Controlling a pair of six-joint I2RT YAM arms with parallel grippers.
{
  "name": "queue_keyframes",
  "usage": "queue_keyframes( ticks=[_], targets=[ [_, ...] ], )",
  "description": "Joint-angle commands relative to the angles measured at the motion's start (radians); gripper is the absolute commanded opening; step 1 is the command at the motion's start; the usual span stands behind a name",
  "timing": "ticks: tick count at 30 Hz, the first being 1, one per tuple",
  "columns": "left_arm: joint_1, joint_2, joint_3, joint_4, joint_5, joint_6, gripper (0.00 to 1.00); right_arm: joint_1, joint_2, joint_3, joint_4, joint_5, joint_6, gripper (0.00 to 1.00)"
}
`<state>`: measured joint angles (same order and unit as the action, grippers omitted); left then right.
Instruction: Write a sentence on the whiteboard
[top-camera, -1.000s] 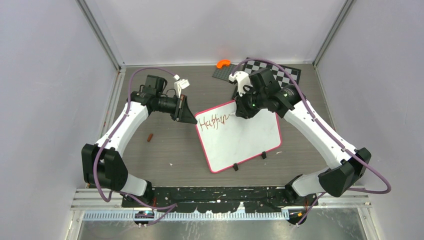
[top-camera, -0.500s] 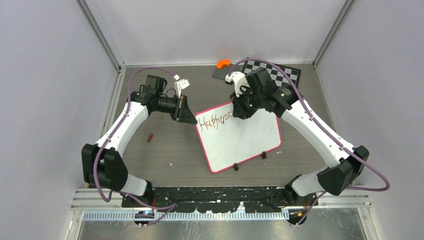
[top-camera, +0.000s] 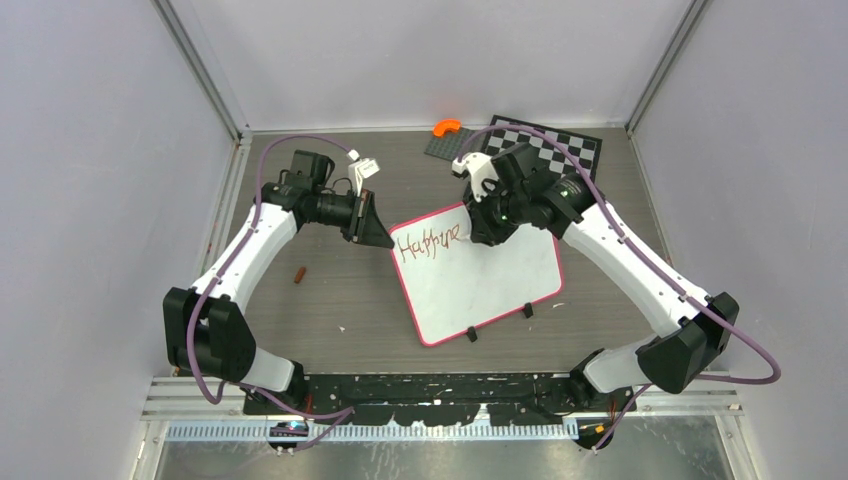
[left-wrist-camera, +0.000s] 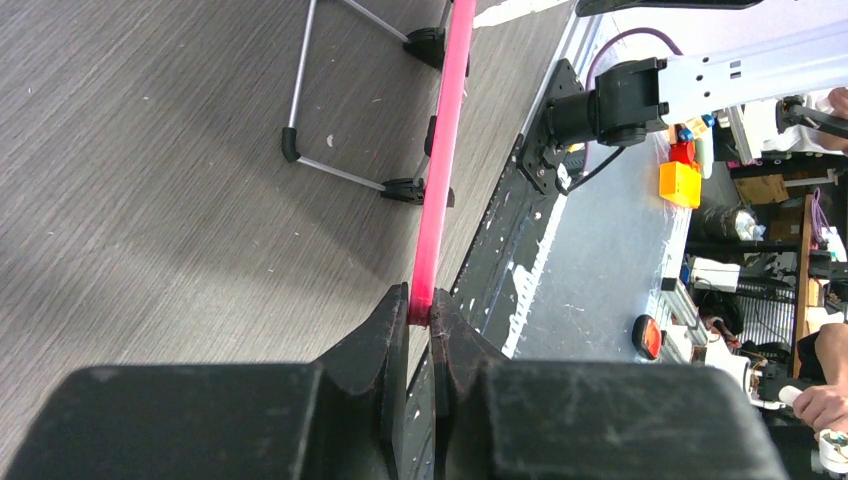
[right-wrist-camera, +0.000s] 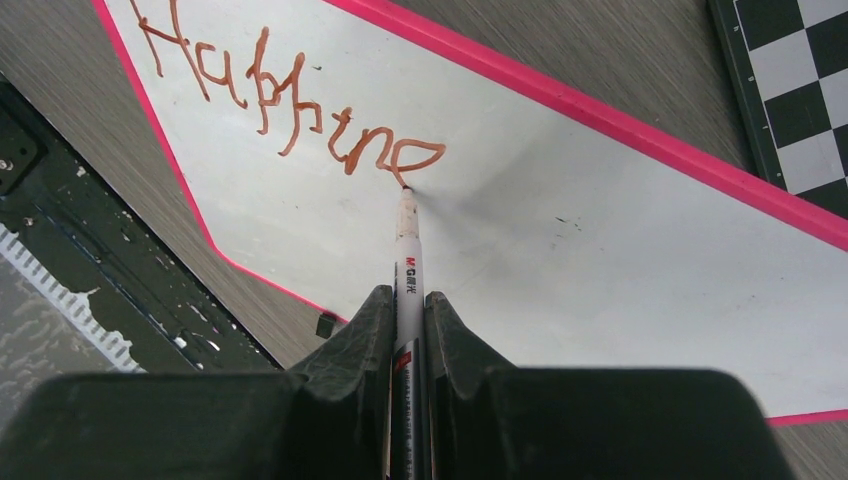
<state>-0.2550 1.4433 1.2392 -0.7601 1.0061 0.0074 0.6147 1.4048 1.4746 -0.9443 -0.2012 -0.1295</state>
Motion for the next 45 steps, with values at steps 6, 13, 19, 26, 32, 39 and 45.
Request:
queue_keyframes(
  ticks=[6,13,19,26,32,39,45],
  targets=[
    [-0.006,-0.019,0.016,-0.01,0.057,-0.011,0.0,-0.017,-0.043,0.073,-0.037,0.028,-0.017,0.0],
    [-0.006,-0.015,0.019,-0.009,0.062,-0.011,0.0,-0.027,-0.048,0.082,-0.008,0.054,-0.009,0.0],
    [-0.006,-0.023,0.015,-0.007,0.059,-0.011,0.0,-0.033,-0.025,0.089,0.04,0.081,-0.003,0.0],
    [-0.006,-0.029,0.01,-0.007,0.054,-0.011,0.0,-0.034,0.001,0.098,0.053,0.029,0.014,0.0],
    [-0.006,-0.026,0.009,-0.007,0.054,-0.011,0.0,-0.032,-0.005,0.055,0.044,-0.001,0.019,0.0],
    [-0.006,-0.021,0.013,-0.007,0.055,-0.011,0.0,-0.033,-0.051,0.003,0.022,0.038,-0.021,0.0],
    [-0.006,-0.016,0.015,-0.007,0.057,-0.011,0.0,-0.057,-0.072,0.004,0.003,0.07,-0.037,0.0]
  ],
)
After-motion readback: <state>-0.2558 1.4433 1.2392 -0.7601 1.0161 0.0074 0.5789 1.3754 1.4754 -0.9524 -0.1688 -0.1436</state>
